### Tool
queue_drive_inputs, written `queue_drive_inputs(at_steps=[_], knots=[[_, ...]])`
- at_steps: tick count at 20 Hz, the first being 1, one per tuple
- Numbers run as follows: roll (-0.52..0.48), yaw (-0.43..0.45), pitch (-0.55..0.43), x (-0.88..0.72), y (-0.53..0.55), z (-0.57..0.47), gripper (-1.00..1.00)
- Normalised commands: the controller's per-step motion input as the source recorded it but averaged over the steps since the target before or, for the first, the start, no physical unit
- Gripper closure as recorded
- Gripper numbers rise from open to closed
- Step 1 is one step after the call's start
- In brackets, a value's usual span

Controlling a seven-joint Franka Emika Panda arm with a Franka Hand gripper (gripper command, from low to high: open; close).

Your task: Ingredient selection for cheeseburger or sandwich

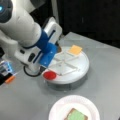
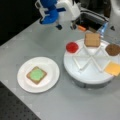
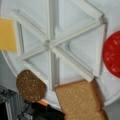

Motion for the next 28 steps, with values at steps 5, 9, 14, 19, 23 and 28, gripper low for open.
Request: queue_drive_inputs(at_steps=[5,9,14,19,23,28], knots=[[0.35,0.082,0.095,0.01,-0.35,-0.13,-1.0],[0.408,0.026,0.023,0.07,-0.24,-0.23,-1.0],[0.405,-0.008,-0.023,0.04,-0.18,-0.22,-1.0],[0.405,-0.017,-0.057,-0.02,-0.16,-0.22,-1.0],[0.474,-0.068,-0.04,-0.08,-0.14,-0.21,-1.0],[0.507,-0.092,-0.065,-0.09,-0.13,-0.21,-1.0]])
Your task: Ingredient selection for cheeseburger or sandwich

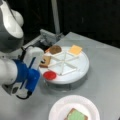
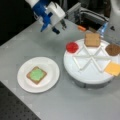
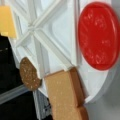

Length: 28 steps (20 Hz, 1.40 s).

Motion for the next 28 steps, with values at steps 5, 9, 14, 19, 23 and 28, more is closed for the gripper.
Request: queue_drive_inputs(at_steps=[5,9,14,19,23,28], knots=[[0.356,-0.1,-0.123,-0.05,-0.08,-0.23,-1.0],[0.302,-0.104,-0.155,0.0,-0.01,-0.23,-1.0],[0.285,-0.105,-0.149,-0.01,0.06,-0.16,-1.0],[0.277,-0.102,-0.152,-0.02,0.1,-0.09,-1.0],[0.248,-0.063,-0.158,-0.03,0.04,-0.12,-1.0],[0.24,-0.059,-0.164,-0.03,0.02,-0.16,-1.0]])
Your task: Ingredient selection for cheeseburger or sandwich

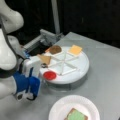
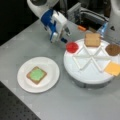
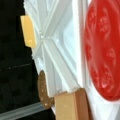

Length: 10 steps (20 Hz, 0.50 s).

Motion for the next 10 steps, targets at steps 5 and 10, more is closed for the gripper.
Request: queue_drive_inputs(at_steps=[5,10], knots=[[0.234,-0.07,-0.15,0.03,0.0,-0.14,-1.0],[0.207,-0.064,-0.146,0.08,0.0,-0.13,-1.0]])
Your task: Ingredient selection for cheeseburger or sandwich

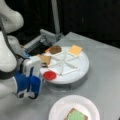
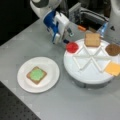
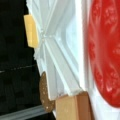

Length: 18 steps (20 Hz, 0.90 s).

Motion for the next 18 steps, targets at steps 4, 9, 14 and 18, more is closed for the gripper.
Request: queue_drive_inputs(at_steps=[4,9,14,18], knots=[[0.188,-0.051,-0.15,0.09,-0.02,-0.14,-1.0],[0.178,-0.041,-0.157,0.07,-0.06,-0.19,-1.0],[0.165,-0.038,-0.155,0.07,-0.08,-0.19,-1.0],[0.152,-0.046,-0.147,0.09,-0.1,-0.14,-1.0]])
